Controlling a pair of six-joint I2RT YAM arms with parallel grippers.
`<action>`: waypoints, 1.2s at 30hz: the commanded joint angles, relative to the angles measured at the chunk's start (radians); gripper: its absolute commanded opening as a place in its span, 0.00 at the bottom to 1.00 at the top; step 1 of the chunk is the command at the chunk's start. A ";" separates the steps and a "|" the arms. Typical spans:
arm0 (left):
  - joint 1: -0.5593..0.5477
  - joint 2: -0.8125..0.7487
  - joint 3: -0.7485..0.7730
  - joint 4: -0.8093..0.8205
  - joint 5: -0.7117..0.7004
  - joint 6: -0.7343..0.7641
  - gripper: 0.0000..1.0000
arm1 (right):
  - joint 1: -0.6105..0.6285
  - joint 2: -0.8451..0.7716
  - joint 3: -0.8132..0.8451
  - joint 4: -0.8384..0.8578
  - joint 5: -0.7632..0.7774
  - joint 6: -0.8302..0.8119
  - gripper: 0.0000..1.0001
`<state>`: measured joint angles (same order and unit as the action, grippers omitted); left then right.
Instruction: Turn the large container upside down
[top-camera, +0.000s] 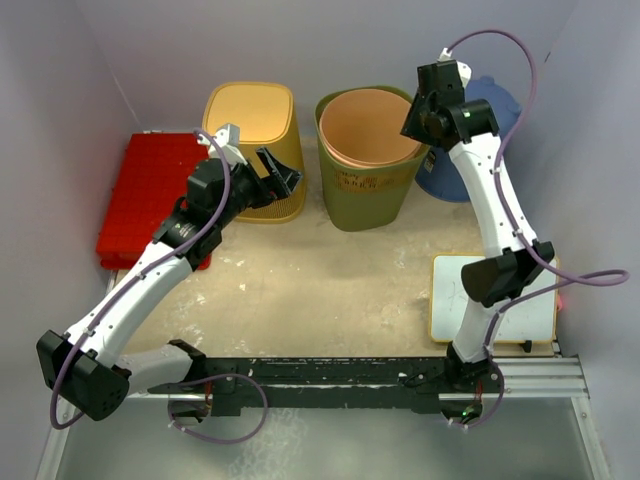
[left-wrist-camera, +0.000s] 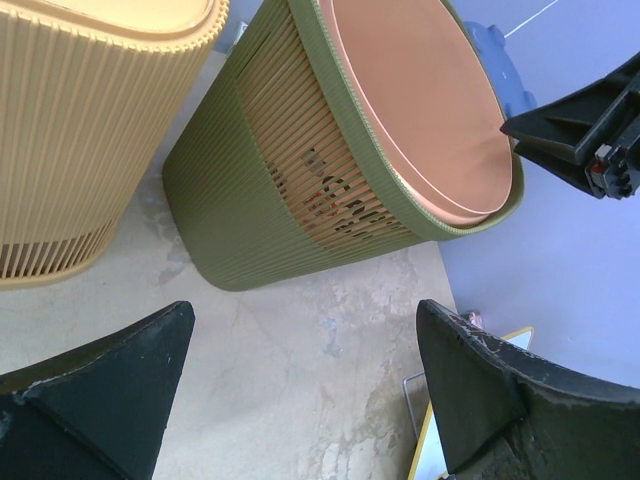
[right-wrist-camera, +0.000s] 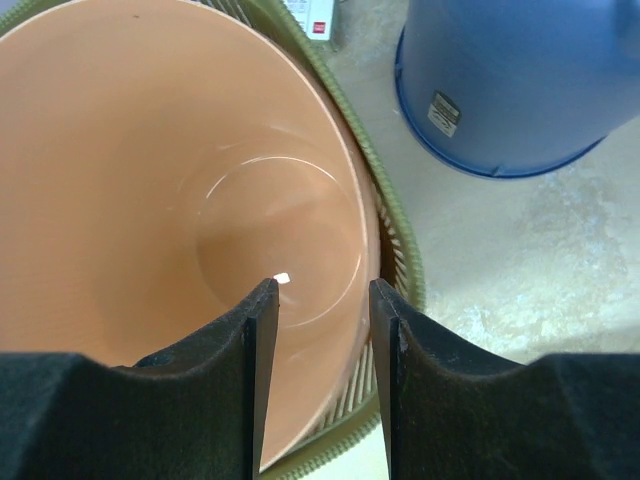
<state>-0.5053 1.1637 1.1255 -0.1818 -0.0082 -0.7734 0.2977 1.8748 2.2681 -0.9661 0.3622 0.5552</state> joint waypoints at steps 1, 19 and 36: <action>-0.002 -0.018 0.002 0.038 -0.013 0.022 0.89 | -0.004 -0.095 -0.033 0.006 0.061 0.004 0.44; -0.002 -0.024 -0.007 0.033 -0.022 0.020 0.89 | -0.005 -0.042 -0.082 -0.021 -0.025 0.015 0.45; -0.002 -0.044 -0.032 0.027 -0.043 0.026 0.89 | -0.016 0.081 -0.034 -0.083 -0.063 0.041 0.45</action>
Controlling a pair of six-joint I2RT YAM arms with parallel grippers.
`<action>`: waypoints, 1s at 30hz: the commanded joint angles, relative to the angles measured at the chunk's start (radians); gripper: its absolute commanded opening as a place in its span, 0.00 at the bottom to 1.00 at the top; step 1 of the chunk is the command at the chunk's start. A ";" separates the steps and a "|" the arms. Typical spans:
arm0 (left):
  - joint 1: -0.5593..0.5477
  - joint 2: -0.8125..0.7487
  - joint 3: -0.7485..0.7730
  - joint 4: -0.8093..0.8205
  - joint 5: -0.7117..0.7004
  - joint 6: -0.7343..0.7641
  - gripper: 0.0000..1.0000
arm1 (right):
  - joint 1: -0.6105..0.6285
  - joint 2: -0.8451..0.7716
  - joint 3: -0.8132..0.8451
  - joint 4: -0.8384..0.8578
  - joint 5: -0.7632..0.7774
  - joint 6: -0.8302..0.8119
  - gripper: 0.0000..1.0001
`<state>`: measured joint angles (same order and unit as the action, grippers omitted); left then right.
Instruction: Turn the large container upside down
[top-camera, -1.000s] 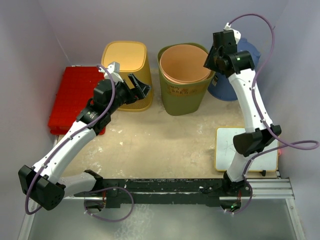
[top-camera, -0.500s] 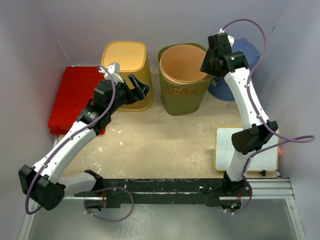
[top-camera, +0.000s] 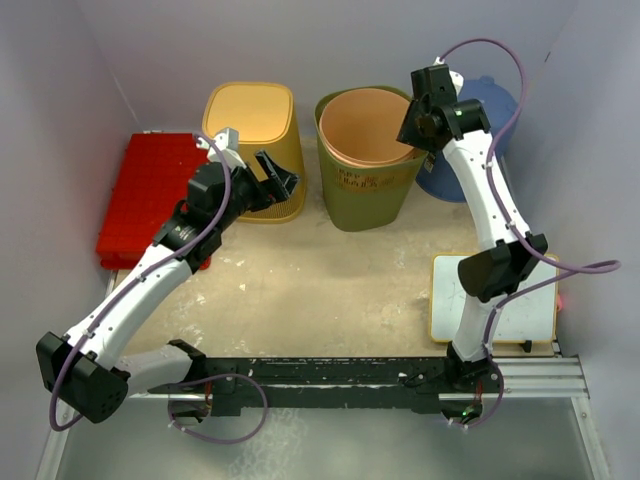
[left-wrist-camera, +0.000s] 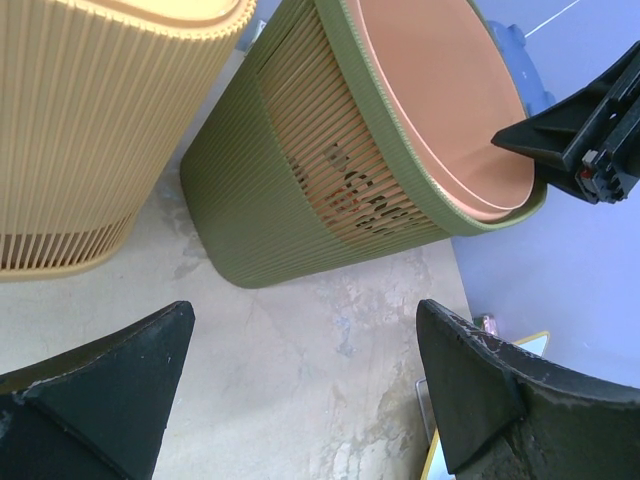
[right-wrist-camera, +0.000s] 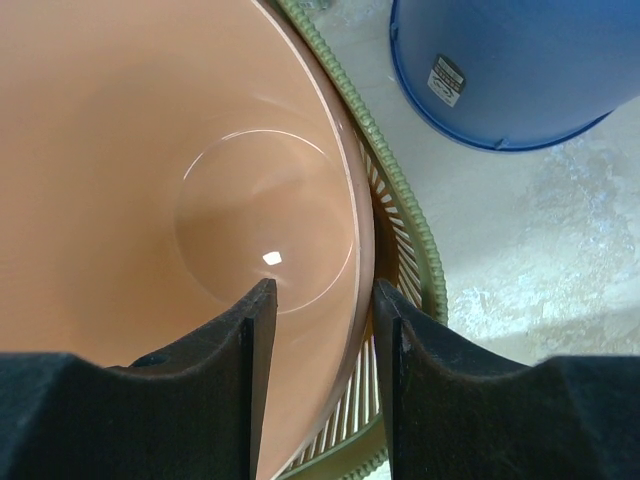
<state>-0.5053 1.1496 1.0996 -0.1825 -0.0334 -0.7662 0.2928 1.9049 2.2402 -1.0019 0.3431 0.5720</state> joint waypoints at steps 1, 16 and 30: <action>-0.002 -0.035 -0.007 0.026 -0.020 0.020 0.89 | -0.015 0.057 -0.008 -0.047 -0.051 0.028 0.45; -0.003 -0.037 -0.021 0.034 -0.030 0.017 0.89 | -0.024 -0.033 0.040 0.082 -0.126 0.031 0.00; -0.002 -0.020 -0.020 0.049 0.006 0.008 0.89 | -0.024 -0.210 0.091 0.351 -0.105 0.074 0.00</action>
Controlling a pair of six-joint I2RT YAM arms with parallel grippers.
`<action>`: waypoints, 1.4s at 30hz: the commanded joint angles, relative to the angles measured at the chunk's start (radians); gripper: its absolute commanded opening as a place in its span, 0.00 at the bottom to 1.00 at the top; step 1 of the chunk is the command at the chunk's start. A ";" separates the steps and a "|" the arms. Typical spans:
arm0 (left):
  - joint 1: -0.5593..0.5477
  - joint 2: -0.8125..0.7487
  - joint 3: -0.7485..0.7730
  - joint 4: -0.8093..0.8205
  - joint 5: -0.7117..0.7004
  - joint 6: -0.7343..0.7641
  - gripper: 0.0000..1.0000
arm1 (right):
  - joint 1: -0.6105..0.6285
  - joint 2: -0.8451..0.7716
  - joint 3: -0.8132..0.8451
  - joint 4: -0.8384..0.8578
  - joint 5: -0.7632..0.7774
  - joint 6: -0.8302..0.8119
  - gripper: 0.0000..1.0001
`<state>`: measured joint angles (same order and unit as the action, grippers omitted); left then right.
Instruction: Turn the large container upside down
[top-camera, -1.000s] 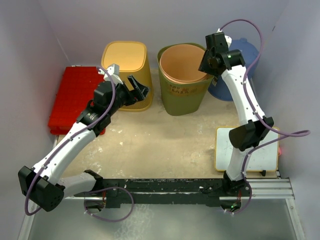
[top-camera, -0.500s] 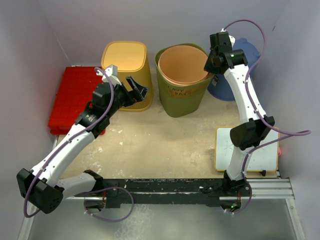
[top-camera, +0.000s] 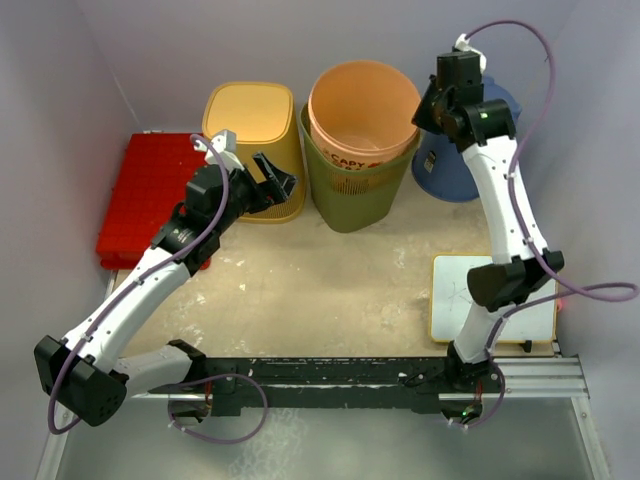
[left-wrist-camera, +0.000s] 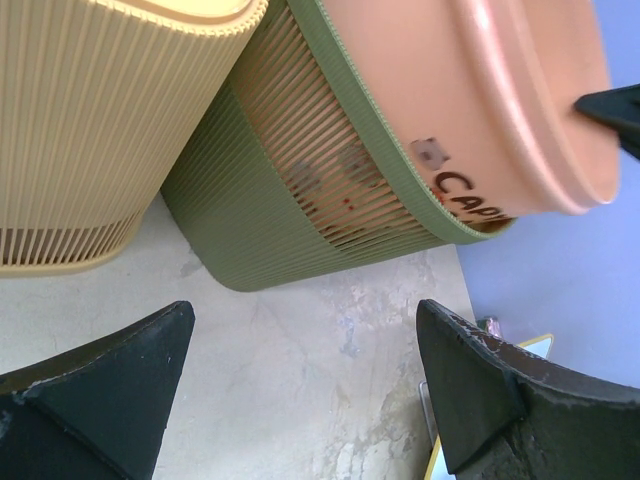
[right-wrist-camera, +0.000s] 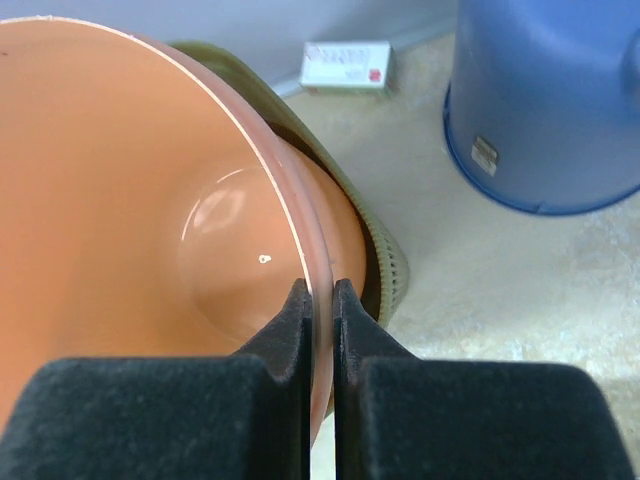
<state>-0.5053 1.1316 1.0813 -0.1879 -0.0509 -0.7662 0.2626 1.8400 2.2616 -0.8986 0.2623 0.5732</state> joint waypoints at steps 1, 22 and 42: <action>-0.002 -0.001 0.000 0.054 0.026 0.008 0.89 | 0.006 -0.165 0.059 0.267 -0.020 0.073 0.00; -0.075 0.094 -0.014 0.170 0.108 -0.017 0.89 | 0.006 -0.693 -0.457 0.503 -0.044 -0.068 0.00; -0.007 -0.076 0.098 -0.108 -0.113 0.070 0.89 | 0.006 -0.992 -0.523 0.289 -0.433 -0.195 0.00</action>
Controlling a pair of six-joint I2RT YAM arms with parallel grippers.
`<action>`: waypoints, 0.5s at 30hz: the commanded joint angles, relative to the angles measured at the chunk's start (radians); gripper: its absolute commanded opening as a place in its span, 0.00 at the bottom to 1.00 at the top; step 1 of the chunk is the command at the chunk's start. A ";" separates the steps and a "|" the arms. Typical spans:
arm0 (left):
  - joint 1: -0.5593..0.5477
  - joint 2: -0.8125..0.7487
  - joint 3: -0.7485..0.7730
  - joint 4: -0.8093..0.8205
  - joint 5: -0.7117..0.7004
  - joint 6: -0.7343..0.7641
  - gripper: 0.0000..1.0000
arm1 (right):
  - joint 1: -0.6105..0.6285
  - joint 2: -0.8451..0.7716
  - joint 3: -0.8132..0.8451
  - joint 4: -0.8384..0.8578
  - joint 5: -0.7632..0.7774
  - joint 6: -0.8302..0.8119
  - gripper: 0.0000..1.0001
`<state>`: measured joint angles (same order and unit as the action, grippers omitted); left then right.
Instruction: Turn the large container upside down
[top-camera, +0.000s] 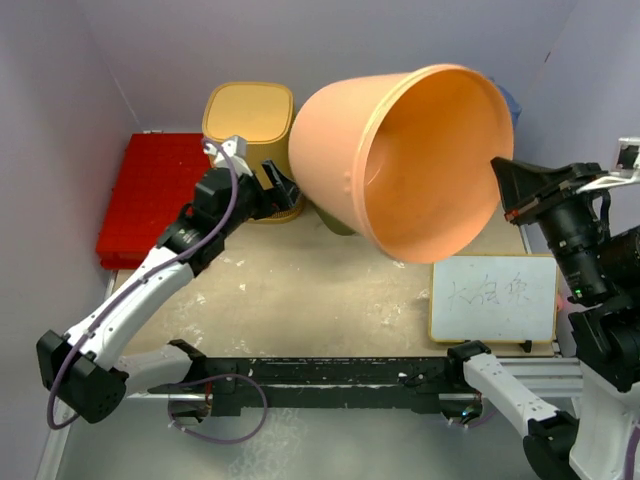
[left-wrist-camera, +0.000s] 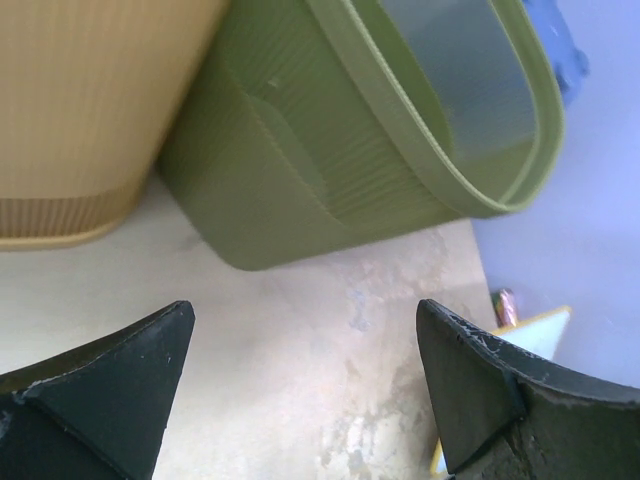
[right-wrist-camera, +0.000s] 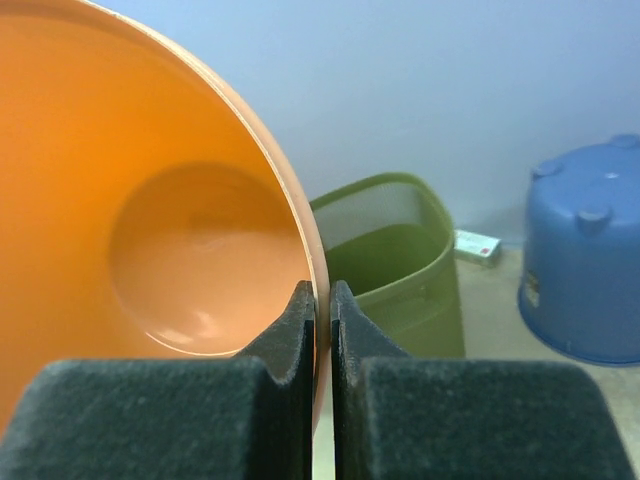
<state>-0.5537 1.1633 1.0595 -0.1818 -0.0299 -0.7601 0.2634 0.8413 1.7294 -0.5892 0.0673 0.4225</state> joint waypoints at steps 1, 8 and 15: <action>0.043 -0.129 0.151 -0.161 -0.190 0.079 0.89 | 0.005 0.002 -0.007 -0.039 -0.286 -0.065 0.00; 0.043 -0.223 0.290 -0.461 -0.626 0.036 0.89 | 0.005 -0.025 -0.227 -0.143 -0.586 -0.160 0.00; 0.043 -0.285 0.257 -0.490 -0.690 -0.014 0.89 | 0.005 -0.055 -0.563 0.120 -0.753 0.016 0.00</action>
<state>-0.5125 0.8726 1.3331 -0.6193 -0.6437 -0.7437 0.2638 0.8051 1.2602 -0.6991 -0.5289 0.2974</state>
